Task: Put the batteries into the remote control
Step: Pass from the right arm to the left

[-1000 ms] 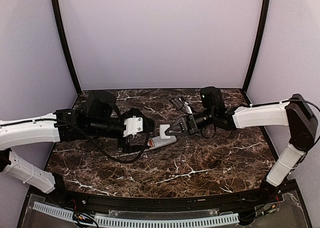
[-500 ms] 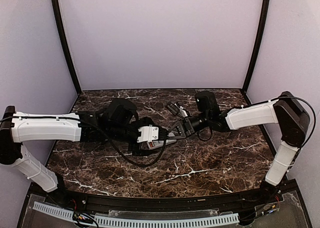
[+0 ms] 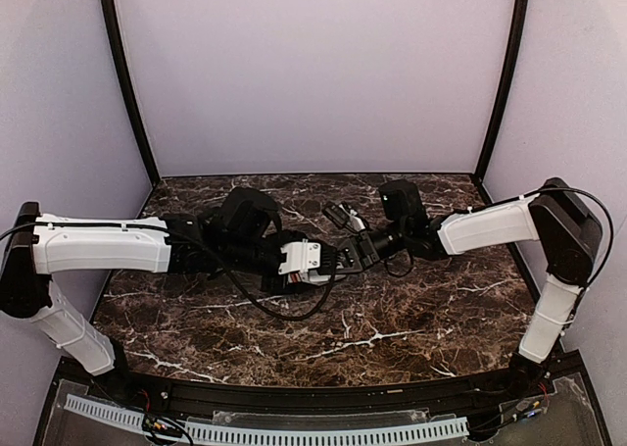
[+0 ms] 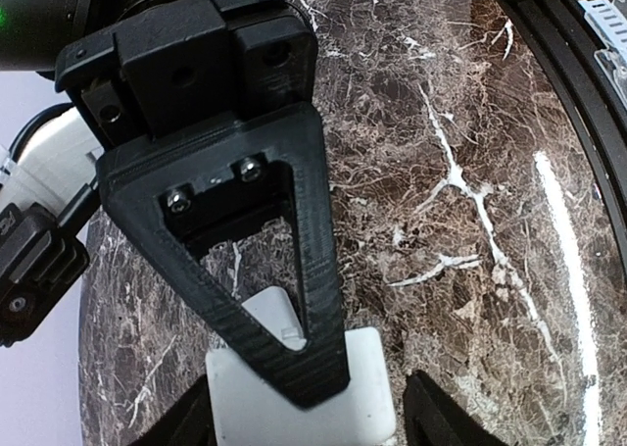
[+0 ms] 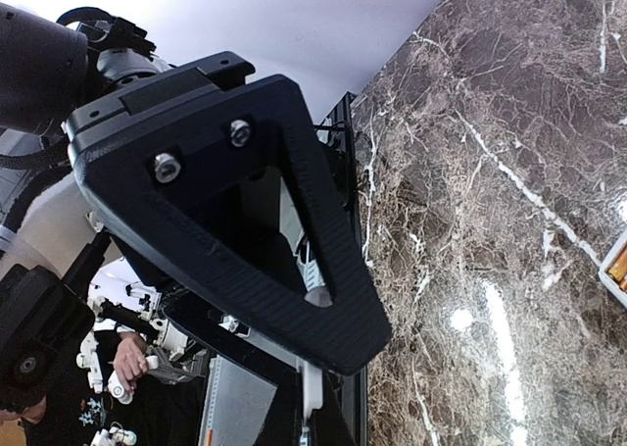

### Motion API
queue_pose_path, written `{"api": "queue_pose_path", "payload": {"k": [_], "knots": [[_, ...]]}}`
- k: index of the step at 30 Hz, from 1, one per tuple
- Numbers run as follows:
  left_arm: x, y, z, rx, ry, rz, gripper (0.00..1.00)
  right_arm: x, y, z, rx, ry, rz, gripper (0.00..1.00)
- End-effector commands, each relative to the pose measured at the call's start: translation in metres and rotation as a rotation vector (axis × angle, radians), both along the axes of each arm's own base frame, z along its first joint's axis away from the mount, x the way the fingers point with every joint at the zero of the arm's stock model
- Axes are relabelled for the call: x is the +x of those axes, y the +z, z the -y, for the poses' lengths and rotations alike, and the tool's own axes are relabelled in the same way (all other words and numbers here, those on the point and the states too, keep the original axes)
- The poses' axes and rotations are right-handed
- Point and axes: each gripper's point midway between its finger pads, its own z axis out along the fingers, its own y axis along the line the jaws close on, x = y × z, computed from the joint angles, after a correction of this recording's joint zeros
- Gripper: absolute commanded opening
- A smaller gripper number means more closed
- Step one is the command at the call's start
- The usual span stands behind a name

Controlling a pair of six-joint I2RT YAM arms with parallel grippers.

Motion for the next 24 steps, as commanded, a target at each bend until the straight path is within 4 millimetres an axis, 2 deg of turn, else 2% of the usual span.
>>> {"api": "queue_pose_path", "payload": {"k": [1,3,8,11,13,15,20,24], "knots": [[-0.001,0.005,0.004,-0.007,-0.011,-0.002,0.59,0.0,0.003,-0.006,0.025,0.022,0.013,0.0],[-0.001,0.004,0.004,-0.007,-0.008,-0.004,0.51,0.0,0.002,-0.005,0.024,0.021,0.012,0.0],[-0.001,0.004,0.001,-0.009,0.009,-0.013,0.4,0.002,0.001,-0.005,0.024,0.019,0.008,0.0],[0.001,-0.002,-0.004,-0.001,0.034,-0.027,0.32,0.004,0.003,-0.003,0.033,0.013,0.013,0.27],[0.009,-0.003,-0.011,-0.024,0.072,-0.071,0.31,0.012,0.003,0.001,0.034,-0.013,0.016,0.42],[0.014,-0.005,-0.02,-0.055,0.109,-0.142,0.31,0.025,0.004,0.009,0.036,-0.057,0.026,0.5],[0.027,-0.027,-0.039,-0.053,0.209,-0.244,0.31,0.063,-0.011,0.03,-0.009,-0.212,0.043,0.5],[0.043,-0.05,-0.052,-0.024,0.305,-0.306,0.31,0.074,-0.019,0.031,-0.035,-0.246,0.058,0.44]]}}
